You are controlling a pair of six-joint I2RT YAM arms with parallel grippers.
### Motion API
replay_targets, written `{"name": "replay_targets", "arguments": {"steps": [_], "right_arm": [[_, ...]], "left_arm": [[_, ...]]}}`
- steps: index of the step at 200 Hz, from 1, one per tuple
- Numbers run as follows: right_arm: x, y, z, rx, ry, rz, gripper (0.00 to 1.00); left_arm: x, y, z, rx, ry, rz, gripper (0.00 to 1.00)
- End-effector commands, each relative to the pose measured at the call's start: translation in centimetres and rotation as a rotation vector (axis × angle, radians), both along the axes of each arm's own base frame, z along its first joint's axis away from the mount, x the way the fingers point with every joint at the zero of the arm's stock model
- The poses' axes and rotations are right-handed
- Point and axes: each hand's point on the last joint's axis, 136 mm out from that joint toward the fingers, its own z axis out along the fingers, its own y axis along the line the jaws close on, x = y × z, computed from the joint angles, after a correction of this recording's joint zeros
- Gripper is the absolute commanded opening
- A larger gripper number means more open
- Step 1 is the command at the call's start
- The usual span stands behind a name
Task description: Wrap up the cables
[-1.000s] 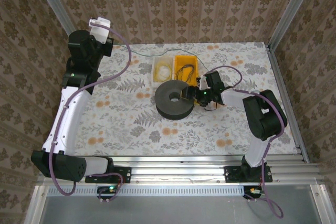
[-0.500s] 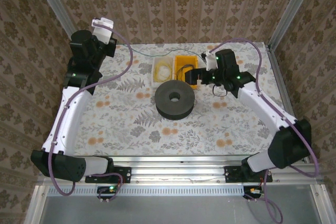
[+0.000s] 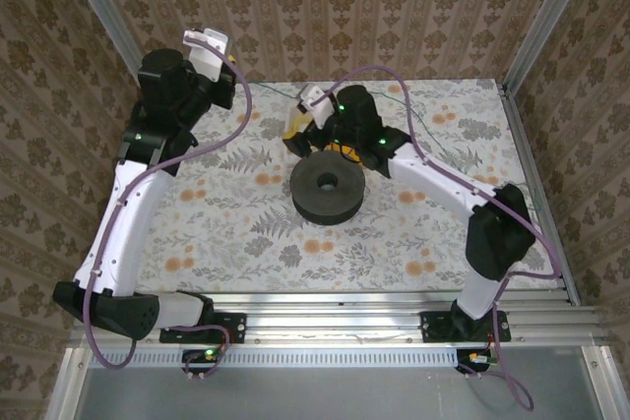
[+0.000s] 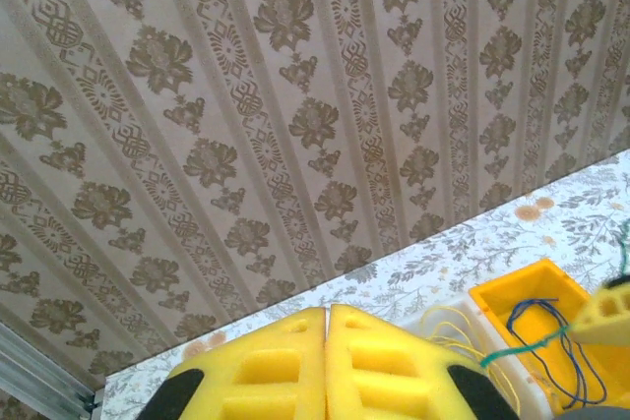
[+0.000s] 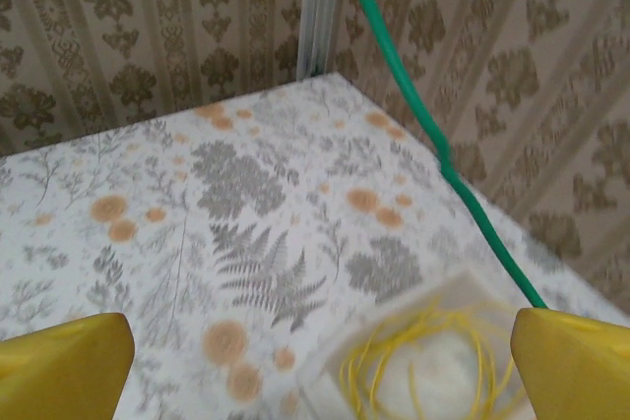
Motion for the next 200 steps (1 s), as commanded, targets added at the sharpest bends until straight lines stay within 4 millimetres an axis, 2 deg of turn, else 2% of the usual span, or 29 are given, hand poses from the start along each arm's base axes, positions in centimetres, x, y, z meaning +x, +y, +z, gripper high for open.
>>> {"name": "replay_targets", "arguments": {"steps": [1, 32, 77, 86, 103, 107, 116, 122, 128, 147, 158, 173, 200], "right_arm": [[0.9, 2.4, 5.3, 0.047, -0.180, 0.049, 0.99], [1.1, 5.4, 5.9, 0.046, -0.177, 0.097, 0.95], [2.4, 7.4, 6.7, 0.071, -0.158, 0.100, 0.83], [2.5, 7.6, 6.9, 0.075, -0.154, 0.105, 0.78], [2.8, 7.9, 7.2, 0.074, -0.139, 0.107, 0.60], [2.9, 7.9, 7.1, 0.071, -0.136, 0.104, 0.52], [3.2, 7.9, 7.3, 0.068, -0.134, 0.091, 0.26], [3.4, 7.8, 7.2, 0.066, -0.132, 0.077, 0.15], [3.6, 7.6, 7.2, 0.061, -0.133, 0.060, 0.10], [4.3, 6.9, 6.7, 0.036, -0.128, 0.017, 0.08], [4.8, 6.3, 6.5, 0.028, -0.120, -0.007, 0.00], [5.3, 5.7, 6.4, 0.037, -0.101, -0.034, 0.00], [6.7, 4.4, 8.1, 0.129, -0.069, -0.087, 0.00]], "left_arm": [[-0.4, -0.5, -0.1, -0.018, 0.024, -0.010, 0.00], [-0.2, -0.8, -0.3, -0.013, 0.028, -0.012, 0.00], [-0.3, -1.2, -0.5, -0.014, 0.032, -0.025, 0.00], [-0.3, -1.2, -0.5, -0.011, 0.032, -0.023, 0.00], [-0.4, -1.0, -0.5, -0.005, 0.024, -0.016, 0.00], [-0.5, -0.9, -0.4, -0.003, 0.022, -0.013, 0.00], [-0.5, -0.8, -0.5, 0.005, 0.020, -0.007, 0.00], [-0.6, -0.6, -0.4, 0.012, 0.017, -0.003, 0.00], [-0.6, -0.4, -0.3, 0.018, 0.011, 0.005, 0.00], [-0.9, 0.4, 0.1, 0.027, -0.003, 0.025, 0.00], [-1.0, 1.0, 0.5, 0.021, -0.014, 0.038, 0.00], [-1.3, 1.7, 1.1, 0.005, -0.026, 0.048, 0.00], [-2.1, 1.8, 0.7, -0.024, -0.014, 0.037, 0.00]]}}
